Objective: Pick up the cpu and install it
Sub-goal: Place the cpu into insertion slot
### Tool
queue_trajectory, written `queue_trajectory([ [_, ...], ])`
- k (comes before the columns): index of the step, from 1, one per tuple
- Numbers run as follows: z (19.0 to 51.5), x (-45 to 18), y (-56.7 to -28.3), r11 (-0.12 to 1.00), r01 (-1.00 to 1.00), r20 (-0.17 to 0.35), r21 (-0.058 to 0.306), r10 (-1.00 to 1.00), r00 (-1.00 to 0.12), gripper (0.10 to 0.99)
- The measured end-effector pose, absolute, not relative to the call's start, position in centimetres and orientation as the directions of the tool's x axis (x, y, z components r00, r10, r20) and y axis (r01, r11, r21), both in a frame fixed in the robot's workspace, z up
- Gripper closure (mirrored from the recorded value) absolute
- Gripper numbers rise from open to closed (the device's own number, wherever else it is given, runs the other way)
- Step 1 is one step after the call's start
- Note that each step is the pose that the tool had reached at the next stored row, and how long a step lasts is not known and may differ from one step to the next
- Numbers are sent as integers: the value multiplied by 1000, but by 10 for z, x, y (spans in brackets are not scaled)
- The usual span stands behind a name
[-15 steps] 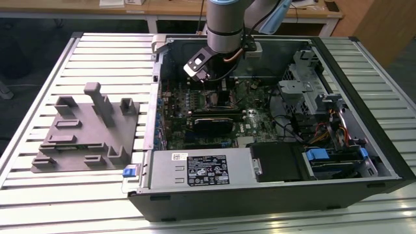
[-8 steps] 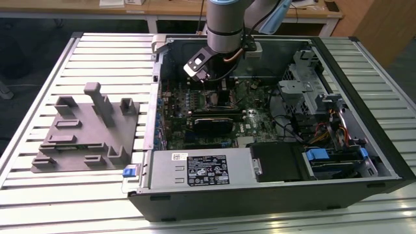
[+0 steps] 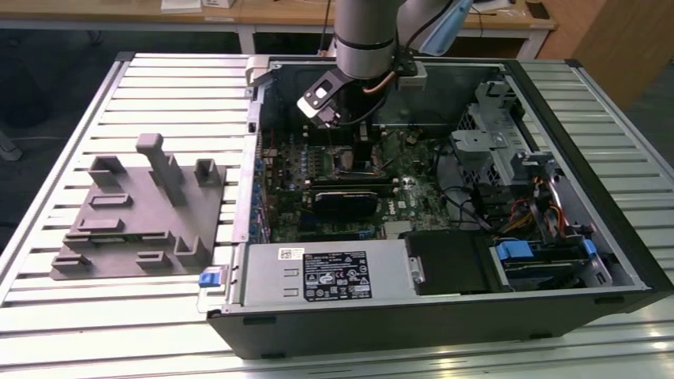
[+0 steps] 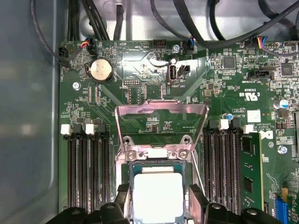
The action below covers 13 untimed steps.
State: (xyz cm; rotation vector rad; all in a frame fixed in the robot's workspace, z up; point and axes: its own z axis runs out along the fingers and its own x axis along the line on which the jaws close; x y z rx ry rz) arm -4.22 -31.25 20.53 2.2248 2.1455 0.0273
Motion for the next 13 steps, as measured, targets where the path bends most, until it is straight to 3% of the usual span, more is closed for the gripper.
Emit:
queue_trajectory([
  [7, 205, -42, -313, -36, 998, -23, 49, 999, 37, 486],
  [9, 205, -42, -313, -36, 998, -23, 49, 999, 37, 612],
  [10, 205, -42, -313, -36, 998, -23, 49, 999, 37, 612],
  [12, 206, -42, -313, -36, 998, -23, 49, 999, 37, 729],
  [13, 206, -42, -313, -36, 998, -23, 49, 999, 37, 729],
])
